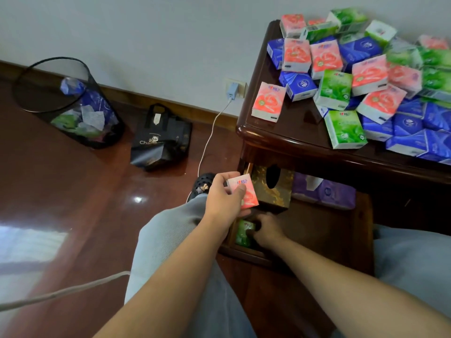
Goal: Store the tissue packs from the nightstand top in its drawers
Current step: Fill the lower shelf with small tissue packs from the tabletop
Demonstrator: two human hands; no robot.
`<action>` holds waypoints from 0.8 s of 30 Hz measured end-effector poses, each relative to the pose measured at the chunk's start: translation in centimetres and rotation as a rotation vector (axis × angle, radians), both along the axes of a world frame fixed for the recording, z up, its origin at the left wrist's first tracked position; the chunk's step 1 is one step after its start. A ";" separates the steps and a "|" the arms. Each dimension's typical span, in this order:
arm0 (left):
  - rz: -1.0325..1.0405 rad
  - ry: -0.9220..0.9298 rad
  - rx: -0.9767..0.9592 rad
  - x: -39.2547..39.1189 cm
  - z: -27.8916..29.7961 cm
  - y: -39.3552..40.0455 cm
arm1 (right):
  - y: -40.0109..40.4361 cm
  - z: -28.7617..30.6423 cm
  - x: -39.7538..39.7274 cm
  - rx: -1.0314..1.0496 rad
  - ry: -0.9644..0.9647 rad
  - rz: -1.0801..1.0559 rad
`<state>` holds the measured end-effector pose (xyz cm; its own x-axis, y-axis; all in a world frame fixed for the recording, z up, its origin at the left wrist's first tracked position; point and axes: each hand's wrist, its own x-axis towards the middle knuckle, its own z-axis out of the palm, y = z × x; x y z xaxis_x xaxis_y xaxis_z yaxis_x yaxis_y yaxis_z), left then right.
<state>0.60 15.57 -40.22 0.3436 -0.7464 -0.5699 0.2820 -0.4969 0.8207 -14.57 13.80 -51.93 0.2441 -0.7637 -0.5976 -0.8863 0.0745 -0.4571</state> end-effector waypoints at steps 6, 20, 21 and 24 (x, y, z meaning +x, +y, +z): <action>-0.020 -0.016 0.037 -1.1 0.9 0.3 | -1.2 3.8 -1.9 0.118 -0.182 -0.139; -0.218 -0.141 0.104 -3.6 0.8 2.2 | 0.1 11.4 -5.5 0.110 -0.677 -0.324; -0.200 -0.220 0.130 -3.5 0.5 2.2 | 0.2 10.6 -5.8 0.103 -0.626 -0.340; -0.223 -0.412 0.203 -3.1 -0.3 1.8 | 0.7 7.5 -6.6 0.098 -0.432 -0.364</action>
<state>-2.52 17.35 -40.48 0.4149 -0.7154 -0.5623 -0.1757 -0.6693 0.7219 -21.12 14.55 -44.47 0.2142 -0.7901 -0.5743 -0.5296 0.4001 -0.7480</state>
